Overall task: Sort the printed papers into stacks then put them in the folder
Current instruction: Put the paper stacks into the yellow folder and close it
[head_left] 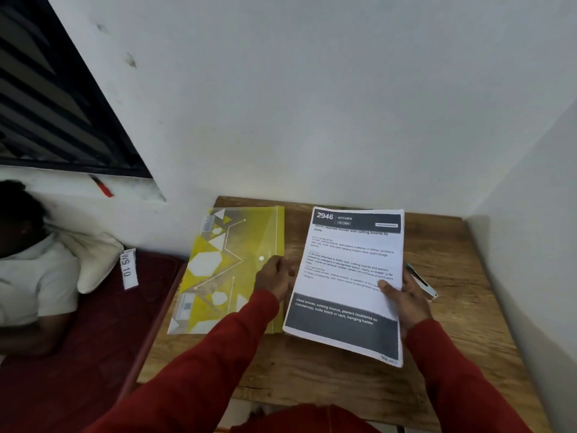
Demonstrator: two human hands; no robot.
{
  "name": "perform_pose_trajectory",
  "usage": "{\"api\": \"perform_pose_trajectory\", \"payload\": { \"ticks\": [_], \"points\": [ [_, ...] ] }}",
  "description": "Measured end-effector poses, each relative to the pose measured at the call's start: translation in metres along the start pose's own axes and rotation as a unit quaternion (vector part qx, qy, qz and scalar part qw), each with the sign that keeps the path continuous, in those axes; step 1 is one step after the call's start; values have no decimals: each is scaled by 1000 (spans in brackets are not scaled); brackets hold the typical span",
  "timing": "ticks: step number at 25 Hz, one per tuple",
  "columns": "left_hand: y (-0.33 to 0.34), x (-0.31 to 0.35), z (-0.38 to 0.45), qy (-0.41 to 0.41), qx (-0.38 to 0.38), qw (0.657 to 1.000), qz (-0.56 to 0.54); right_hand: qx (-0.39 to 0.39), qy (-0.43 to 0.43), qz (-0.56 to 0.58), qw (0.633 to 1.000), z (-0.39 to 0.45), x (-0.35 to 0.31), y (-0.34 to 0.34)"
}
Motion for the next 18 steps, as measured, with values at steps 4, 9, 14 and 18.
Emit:
{"api": "perform_pose_trajectory", "payload": {
  "ticks": [4, 9, 14, 18],
  "points": [
    [-43, -24, -2, 0, 50, 925, 377, 22, 17, -24, 999, 6, 12, -12],
    [-49, -45, -5, -31, -41, 893, 446, 22, 40, -174, 984, 10, 42, -23],
    [-62, -53, -14, 4, -73, 873, 483, 86, 39, -414, 906, 0, 24, -20],
    [-68, -40, -14, 42, -61, 863, 500, 181, -113, -625, 751, -7, -26, 9]
  ]
}}
Point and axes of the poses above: each hand's wrist, its own z-axis towards the middle knuckle, its own y-axis out of the palm, x = y × z, the point moved 9 cm from there along z, towards the middle knuckle, and after that the axes turned 12 degrees about -z, right-handed, at the moved point
